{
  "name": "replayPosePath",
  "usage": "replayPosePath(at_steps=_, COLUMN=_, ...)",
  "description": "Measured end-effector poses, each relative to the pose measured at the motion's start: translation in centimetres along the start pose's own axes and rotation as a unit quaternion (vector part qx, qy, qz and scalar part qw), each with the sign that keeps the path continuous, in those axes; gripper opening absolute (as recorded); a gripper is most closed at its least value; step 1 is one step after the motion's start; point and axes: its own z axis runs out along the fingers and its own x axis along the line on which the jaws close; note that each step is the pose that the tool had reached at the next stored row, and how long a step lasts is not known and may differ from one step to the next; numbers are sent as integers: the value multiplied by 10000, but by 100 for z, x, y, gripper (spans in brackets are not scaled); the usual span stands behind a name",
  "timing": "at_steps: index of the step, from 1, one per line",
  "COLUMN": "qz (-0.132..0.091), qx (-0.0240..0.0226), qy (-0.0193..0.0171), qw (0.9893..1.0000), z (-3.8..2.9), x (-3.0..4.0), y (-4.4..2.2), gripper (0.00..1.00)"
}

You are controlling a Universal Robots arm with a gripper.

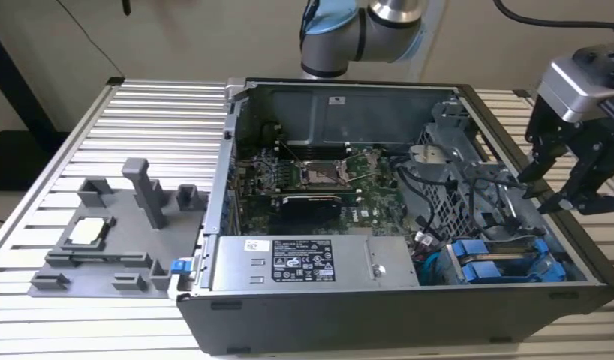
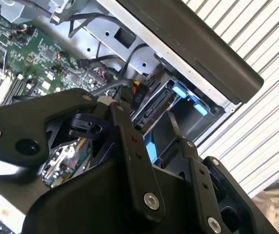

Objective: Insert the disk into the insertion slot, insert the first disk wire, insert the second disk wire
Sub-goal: 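Insert the first disk wire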

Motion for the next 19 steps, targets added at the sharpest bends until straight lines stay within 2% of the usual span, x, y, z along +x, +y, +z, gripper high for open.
replayPosePath(at_steps=2, qz=6, qx=10, qy=-78, qw=10000, z=11, x=-4, y=-25, gripper=47)
replayPosePath(at_steps=3, qz=8, qx=11, qy=-100, qw=9999, z=17, x=-5, y=-32, gripper=47)
replayPosePath(at_steps=8, qz=78, qx=-94, qy=-110, qw=9999, z=26, x=-12, y=-38, gripper=47)
replayPosePath(at_steps=12, qz=103, qx=-106, qy=-110, qw=9998, z=29, x=-8, y=-65, gripper=47)
replayPosePath(at_steps=16, qz=148, qx=-157, qy=-112, qw=9997, z=20, x=0, y=-72, gripper=47)
replayPosePath(at_steps=19, qz=164, qx=-166, qy=-113, qw=9997, z=20, x=0, y=-73, gripper=47)
